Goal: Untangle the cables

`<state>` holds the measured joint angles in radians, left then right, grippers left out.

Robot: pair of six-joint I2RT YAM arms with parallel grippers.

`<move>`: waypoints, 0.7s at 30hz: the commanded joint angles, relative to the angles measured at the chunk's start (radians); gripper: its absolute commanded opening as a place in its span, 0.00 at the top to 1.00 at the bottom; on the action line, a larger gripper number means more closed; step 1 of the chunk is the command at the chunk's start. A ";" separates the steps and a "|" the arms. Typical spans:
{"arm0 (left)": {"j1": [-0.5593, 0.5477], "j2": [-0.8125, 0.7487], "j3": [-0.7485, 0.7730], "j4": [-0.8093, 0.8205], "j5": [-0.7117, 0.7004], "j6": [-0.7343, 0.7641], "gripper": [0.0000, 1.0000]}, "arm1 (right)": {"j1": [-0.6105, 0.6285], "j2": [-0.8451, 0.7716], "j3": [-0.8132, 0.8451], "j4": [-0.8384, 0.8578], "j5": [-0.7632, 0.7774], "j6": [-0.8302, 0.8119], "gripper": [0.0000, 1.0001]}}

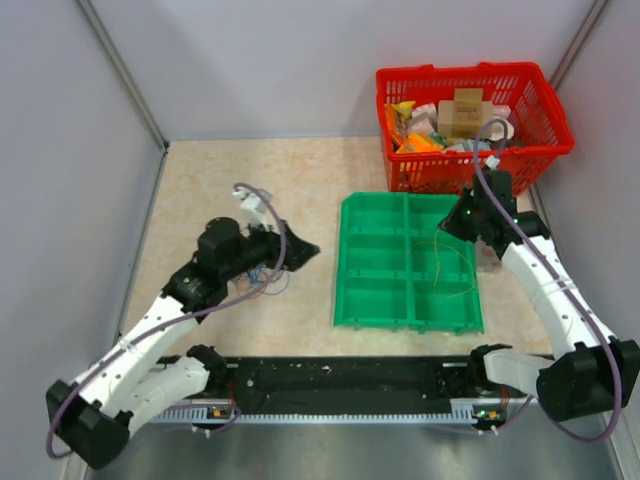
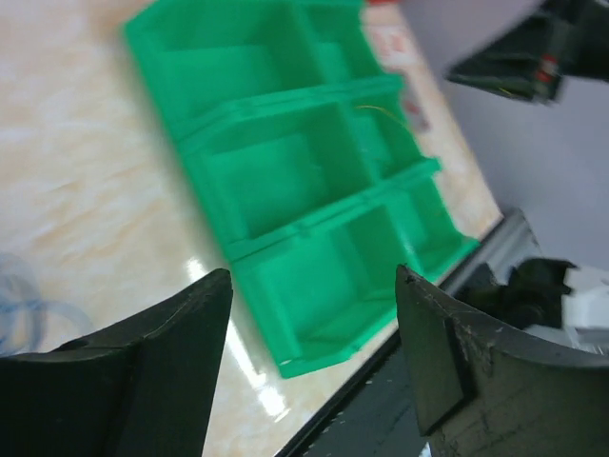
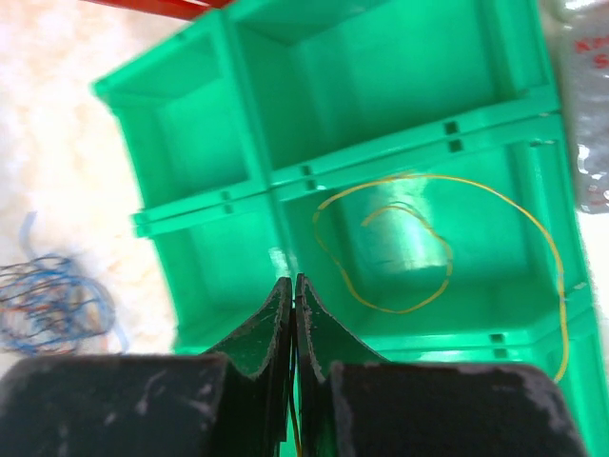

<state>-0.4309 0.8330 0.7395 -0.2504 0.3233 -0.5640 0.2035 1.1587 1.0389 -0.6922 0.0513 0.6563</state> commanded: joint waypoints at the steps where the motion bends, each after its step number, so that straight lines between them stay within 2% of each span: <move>1: -0.327 0.188 0.107 0.341 -0.105 0.067 0.24 | -0.056 -0.021 0.104 -0.009 -0.198 0.057 1.00; 3: -0.471 0.337 0.187 0.404 -0.145 0.157 0.17 | -0.081 -0.019 0.112 -0.006 -0.249 0.081 1.00; 5: -0.537 0.483 0.259 0.479 -0.139 0.179 0.15 | -0.096 -0.027 0.127 -0.004 -0.261 0.095 1.00; 6: -0.548 0.570 0.297 0.496 -0.123 0.173 0.16 | -0.099 -0.031 0.133 -0.004 -0.263 0.101 1.00; 10: -0.557 0.762 0.424 0.614 -0.032 0.156 0.20 | -0.127 -0.037 0.150 -0.004 -0.310 0.112 1.00; 13: -0.562 0.856 0.500 0.651 0.092 0.107 0.18 | -0.139 -0.040 0.147 -0.004 -0.327 0.115 1.00; 15: -0.569 0.899 0.509 0.703 0.114 0.053 0.18 | -0.147 -0.053 0.142 -0.004 -0.326 0.114 1.00; 18: -0.577 0.971 0.570 0.680 0.131 0.021 0.26 | -0.162 -0.068 0.138 -0.004 -0.329 0.115 1.00; 21: -0.585 1.020 0.604 0.695 0.111 0.009 0.46 | -0.168 -0.077 0.135 -0.004 -0.335 0.115 1.00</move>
<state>-1.0019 1.8084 1.2675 0.3439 0.4042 -0.5152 0.0551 1.1263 1.1355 -0.7048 -0.2600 0.7635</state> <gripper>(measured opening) 0.663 0.006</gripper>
